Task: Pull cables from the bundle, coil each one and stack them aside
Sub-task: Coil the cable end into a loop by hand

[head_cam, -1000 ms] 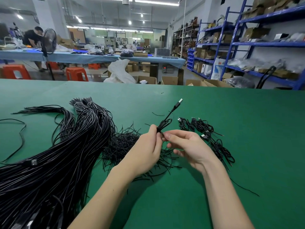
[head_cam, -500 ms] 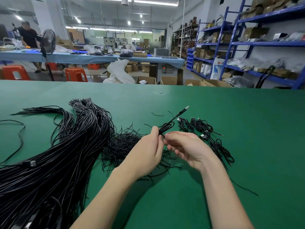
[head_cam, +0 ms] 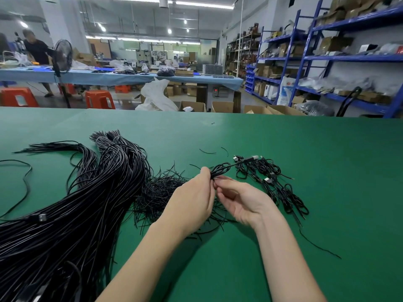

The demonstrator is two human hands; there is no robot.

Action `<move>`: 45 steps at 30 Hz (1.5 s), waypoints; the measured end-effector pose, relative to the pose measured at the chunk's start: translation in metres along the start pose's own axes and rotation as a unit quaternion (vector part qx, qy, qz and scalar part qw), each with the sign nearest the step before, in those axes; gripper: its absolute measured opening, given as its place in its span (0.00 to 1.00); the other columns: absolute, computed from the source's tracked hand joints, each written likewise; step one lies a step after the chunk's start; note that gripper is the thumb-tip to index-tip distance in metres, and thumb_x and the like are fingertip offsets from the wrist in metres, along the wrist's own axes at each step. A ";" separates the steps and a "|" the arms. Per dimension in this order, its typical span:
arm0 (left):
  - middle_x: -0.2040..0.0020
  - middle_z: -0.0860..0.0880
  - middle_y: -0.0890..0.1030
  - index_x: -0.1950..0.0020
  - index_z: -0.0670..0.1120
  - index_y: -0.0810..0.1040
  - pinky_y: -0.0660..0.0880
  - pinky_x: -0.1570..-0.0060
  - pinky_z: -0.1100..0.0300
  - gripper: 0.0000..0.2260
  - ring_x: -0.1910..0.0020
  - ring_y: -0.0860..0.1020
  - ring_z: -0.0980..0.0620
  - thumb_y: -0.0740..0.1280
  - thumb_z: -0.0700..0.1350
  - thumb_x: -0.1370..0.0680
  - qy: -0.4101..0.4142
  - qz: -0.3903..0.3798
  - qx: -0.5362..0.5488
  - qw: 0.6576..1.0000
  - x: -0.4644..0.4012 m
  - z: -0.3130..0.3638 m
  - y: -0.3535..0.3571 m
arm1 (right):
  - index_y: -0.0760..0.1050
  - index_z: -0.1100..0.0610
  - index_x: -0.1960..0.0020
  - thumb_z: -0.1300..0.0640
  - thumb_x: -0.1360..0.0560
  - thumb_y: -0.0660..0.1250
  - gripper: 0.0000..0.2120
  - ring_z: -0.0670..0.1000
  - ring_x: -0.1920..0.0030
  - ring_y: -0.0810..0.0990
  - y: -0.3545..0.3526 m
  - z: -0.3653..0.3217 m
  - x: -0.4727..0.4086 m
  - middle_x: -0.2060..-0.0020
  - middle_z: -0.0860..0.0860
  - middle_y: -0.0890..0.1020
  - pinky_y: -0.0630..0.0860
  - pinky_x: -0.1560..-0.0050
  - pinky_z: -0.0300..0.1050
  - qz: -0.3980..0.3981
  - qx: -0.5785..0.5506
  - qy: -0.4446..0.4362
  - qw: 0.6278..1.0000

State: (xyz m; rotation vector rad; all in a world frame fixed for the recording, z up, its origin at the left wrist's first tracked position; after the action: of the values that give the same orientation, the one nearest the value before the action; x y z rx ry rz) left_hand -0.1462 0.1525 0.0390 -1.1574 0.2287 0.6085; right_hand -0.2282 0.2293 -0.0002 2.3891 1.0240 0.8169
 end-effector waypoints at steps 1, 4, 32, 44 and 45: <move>0.65 0.54 0.69 0.53 0.49 0.59 0.61 0.65 0.55 0.08 0.70 0.68 0.55 0.53 0.48 0.15 -0.003 0.002 -0.006 1.000 0.000 0.000 0.000 | 0.82 0.62 0.58 0.71 0.31 0.73 0.06 0.48 0.72 0.82 0.000 0.001 0.000 0.66 0.56 0.84 0.80 0.72 0.37 0.004 -0.018 -0.002 1.000; 0.64 0.52 0.70 0.53 0.48 0.60 0.63 0.65 0.54 0.08 0.69 0.70 0.52 0.53 0.48 0.15 -0.025 0.001 -0.003 1.000 -0.001 -0.003 0.000 | 0.79 0.61 0.55 0.72 0.27 0.71 0.07 0.48 0.68 0.84 0.003 0.000 -0.003 0.65 0.56 0.85 0.81 0.68 0.37 0.011 -0.028 -0.044 0.999; 0.64 0.52 0.76 0.53 0.46 0.64 0.68 0.64 0.54 0.08 0.69 0.69 0.55 0.53 0.46 0.15 -0.020 -0.067 0.144 0.987 -0.003 -0.019 -0.006 | 0.84 0.57 0.65 0.54 0.32 0.75 0.07 0.43 0.73 0.75 0.018 0.008 -0.003 0.69 0.49 0.79 0.67 0.80 0.30 -0.057 0.084 -0.009 0.995; 0.72 0.54 0.63 0.59 0.45 0.68 0.57 0.73 0.61 0.11 0.74 0.60 0.53 0.56 0.39 0.17 -0.204 -0.253 0.362 0.874 0.004 -0.029 -0.010 | 0.81 0.57 0.59 0.62 0.25 0.75 0.06 0.45 0.67 0.77 0.031 -0.029 0.018 0.68 0.47 0.82 0.75 0.66 0.39 -0.067 0.447 -0.391 0.802; 0.72 0.54 0.62 0.59 0.45 0.68 0.56 0.74 0.62 0.11 0.75 0.59 0.53 0.55 0.39 0.17 -0.219 -0.268 0.373 0.861 0.006 -0.031 -0.010 | 0.81 0.54 0.60 0.60 0.25 0.75 0.06 0.46 0.65 0.78 0.036 -0.029 0.021 0.66 0.46 0.83 0.76 0.64 0.41 -0.055 0.508 -0.424 0.747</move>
State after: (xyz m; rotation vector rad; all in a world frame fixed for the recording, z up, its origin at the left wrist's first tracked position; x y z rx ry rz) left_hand -0.1313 0.1240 0.0317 -0.2729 -0.2417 0.2209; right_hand -0.2170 0.2262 0.0492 2.8749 1.2963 -1.1610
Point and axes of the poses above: each hand's wrist, its own x-axis away from the middle knuckle, its own y-axis out of the palm, z = x × y, the point moved 7 cm from there along -x, towards the middle knuckle
